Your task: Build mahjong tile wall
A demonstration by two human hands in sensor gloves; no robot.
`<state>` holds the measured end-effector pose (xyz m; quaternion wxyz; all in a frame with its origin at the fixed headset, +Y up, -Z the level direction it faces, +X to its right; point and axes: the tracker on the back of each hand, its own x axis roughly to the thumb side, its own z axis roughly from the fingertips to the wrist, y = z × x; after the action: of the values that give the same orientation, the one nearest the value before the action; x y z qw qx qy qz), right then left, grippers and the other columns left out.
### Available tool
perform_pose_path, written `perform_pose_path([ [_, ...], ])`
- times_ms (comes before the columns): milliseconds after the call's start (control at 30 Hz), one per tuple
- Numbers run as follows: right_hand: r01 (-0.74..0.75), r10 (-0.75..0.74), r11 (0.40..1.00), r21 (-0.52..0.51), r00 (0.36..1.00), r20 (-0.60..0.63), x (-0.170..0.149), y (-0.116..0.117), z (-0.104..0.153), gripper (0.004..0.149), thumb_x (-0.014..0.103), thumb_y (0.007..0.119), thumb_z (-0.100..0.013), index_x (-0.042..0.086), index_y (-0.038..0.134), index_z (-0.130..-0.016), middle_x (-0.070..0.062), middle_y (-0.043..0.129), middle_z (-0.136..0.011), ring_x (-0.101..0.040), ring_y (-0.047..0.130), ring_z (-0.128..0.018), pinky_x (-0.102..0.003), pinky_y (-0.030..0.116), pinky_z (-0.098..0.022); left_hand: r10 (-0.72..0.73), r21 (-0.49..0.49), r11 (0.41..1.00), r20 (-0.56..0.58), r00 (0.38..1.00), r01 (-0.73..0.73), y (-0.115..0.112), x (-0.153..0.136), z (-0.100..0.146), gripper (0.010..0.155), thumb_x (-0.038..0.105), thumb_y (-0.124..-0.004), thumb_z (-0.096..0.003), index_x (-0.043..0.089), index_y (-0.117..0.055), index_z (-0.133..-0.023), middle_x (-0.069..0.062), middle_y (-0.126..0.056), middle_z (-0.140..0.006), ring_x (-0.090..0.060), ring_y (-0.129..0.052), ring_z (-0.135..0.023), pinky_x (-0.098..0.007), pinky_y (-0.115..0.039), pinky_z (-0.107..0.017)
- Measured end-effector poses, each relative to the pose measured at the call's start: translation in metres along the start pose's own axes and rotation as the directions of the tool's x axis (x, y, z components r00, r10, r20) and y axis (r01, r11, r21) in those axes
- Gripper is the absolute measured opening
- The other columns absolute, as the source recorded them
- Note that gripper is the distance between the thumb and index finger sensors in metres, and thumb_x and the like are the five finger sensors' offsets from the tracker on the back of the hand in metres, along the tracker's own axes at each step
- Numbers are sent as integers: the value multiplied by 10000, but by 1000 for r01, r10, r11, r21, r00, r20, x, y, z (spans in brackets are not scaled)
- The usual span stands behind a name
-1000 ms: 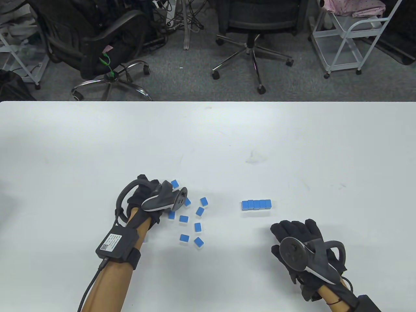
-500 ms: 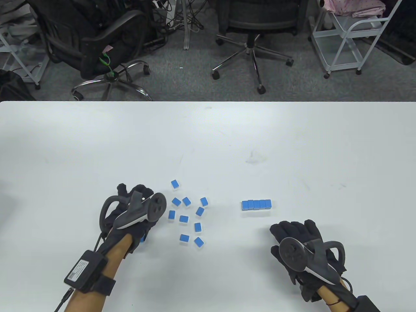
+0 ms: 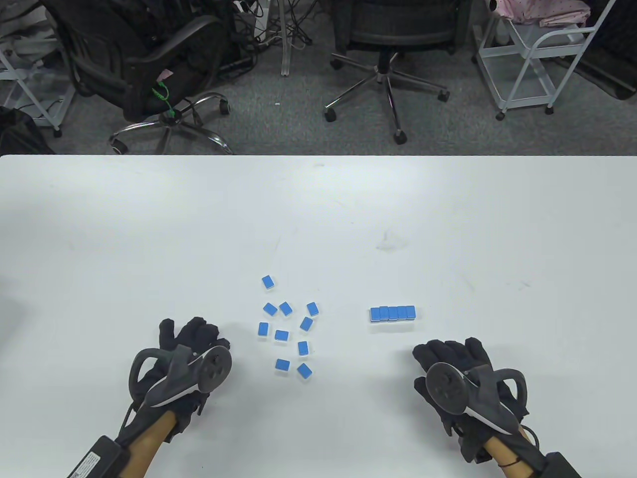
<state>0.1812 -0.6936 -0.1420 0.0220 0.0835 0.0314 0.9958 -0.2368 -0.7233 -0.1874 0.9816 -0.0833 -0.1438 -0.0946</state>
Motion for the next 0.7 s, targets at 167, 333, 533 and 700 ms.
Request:
perform_pose_path([
  [167,0,0,1000,-2,1000,1,-1,-1,0,615,528,725,-350,294,691,-917,-31,776,-1013,-324,762,-936,-617,487,-752,-17,-29,999,0,1000,17,-9,1,-4,581,478,-873,-428,308,-779,-976,21,-629,-1117,-306,-524,-1119,-731,-337,-787],
  [333,-5,5,1000,-8,1000,10,1,-1,0,616,529,725,-349,295,691,-917,-29,776,-1013,-322,765,-935,-616,489,-752,-28,-38,999,-6,1000,28,-12,-2,-3,583,485,-868,-428,309,-779,-976,18,-629,-1117,-305,-528,-1117,-730,-337,-786],
  [533,-3,3,1000,0,1000,7,1,0,0,615,529,725,-350,295,692,-917,-31,774,-1013,-322,762,-936,-617,488,-752,-31,-47,998,-7,1000,30,-11,-4,-2,595,495,-866,-425,314,-769,-984,30,-628,-1119,-304,-527,-1118,-732,-336,-786],
  [700,-3,3,1000,-1,1000,6,1,0,0,615,529,725,-349,295,691,-917,-30,775,-1013,-322,764,-934,-616,489,-752,19,-40,999,4,1000,-19,-3,-9,3,680,528,-861,-418,352,-665,-1045,39,-552,-1163,-301,-503,-1124,-734,-326,-785],
])
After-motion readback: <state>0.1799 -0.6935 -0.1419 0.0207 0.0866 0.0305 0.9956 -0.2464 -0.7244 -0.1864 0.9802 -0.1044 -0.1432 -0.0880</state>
